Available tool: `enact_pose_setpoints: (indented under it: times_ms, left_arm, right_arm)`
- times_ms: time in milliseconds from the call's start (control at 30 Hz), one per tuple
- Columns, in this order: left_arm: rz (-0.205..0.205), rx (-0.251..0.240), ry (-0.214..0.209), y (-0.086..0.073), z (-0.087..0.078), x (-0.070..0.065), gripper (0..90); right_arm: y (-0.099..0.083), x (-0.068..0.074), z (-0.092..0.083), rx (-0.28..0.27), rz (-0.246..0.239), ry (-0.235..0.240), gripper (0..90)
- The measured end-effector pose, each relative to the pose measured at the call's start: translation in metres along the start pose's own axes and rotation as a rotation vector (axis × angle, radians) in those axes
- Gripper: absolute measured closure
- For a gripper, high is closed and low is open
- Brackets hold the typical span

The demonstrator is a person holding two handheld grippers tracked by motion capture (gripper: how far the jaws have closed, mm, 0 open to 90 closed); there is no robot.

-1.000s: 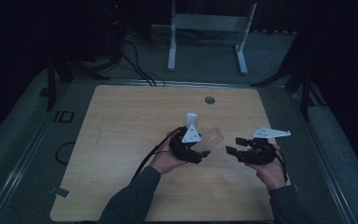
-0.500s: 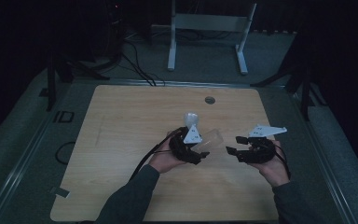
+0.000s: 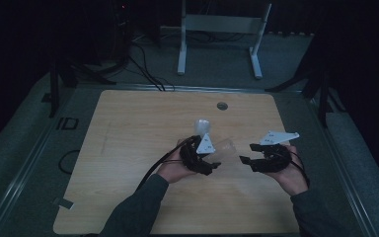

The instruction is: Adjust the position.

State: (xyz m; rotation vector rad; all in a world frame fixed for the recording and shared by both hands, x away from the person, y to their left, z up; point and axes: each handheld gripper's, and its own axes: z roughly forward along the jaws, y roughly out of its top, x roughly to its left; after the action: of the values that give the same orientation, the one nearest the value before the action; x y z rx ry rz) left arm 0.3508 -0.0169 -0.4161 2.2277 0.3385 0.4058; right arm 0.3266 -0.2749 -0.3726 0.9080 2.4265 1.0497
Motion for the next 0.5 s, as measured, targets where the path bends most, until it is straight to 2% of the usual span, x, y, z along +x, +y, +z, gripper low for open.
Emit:
enact_pose_setpoints:
  times_ms: [500]
  left_arm:
    - [0.046,0.033,-0.002,-0.0014,0.0033,-0.004,31.2]
  right_arm:
    - [0.0085,0.0051,0.003,0.075,-0.077,0.02,38.4]
